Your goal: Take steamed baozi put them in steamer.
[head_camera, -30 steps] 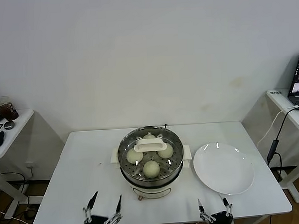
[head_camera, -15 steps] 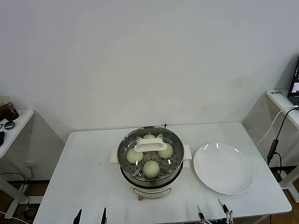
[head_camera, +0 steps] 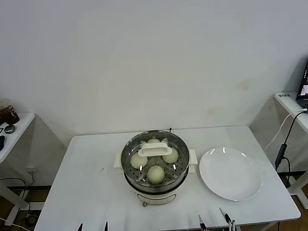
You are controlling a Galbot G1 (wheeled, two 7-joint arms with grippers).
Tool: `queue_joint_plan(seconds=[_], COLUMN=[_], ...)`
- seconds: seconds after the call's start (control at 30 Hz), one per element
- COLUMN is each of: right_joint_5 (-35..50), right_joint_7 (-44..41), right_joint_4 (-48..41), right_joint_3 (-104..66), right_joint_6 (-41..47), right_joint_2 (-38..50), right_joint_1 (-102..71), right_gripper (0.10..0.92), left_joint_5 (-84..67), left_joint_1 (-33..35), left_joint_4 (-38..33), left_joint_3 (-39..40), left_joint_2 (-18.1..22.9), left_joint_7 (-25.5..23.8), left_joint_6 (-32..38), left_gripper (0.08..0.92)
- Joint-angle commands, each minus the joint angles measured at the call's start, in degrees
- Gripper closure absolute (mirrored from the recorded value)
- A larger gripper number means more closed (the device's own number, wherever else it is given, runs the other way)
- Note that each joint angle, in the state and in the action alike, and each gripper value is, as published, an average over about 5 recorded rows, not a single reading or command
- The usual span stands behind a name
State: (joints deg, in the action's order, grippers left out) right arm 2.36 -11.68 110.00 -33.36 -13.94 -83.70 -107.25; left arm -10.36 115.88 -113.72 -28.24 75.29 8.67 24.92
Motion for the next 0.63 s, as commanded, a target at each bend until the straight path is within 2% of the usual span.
queue_joint_plan(seconds=[0.03, 0.63], right_joint_5=[-0.22, -0.66], right_joint_7=[-0.15, -0.31], right_joint_4=[-0.07, -0.44], right_joint_3=[0.52, 0.73], right_joint_6=[-0.16, -0.46], right_joint_2=[0.16, 0.11], right_joint_1=[-0.33, -0.27], right_gripper=[0.203, 0.203], left_joint_5=[1.57, 2.62], left_joint_1=[0.45, 0.44], left_joint_4=[0.61, 1.13], left_joint_3=[-0.17, -0.08], left_joint_2=[0.32, 0.22], left_joint_7=[-0.16, -0.91], left_joint_6=[-0.07, -0.20], left_gripper=[0.177, 0.177])
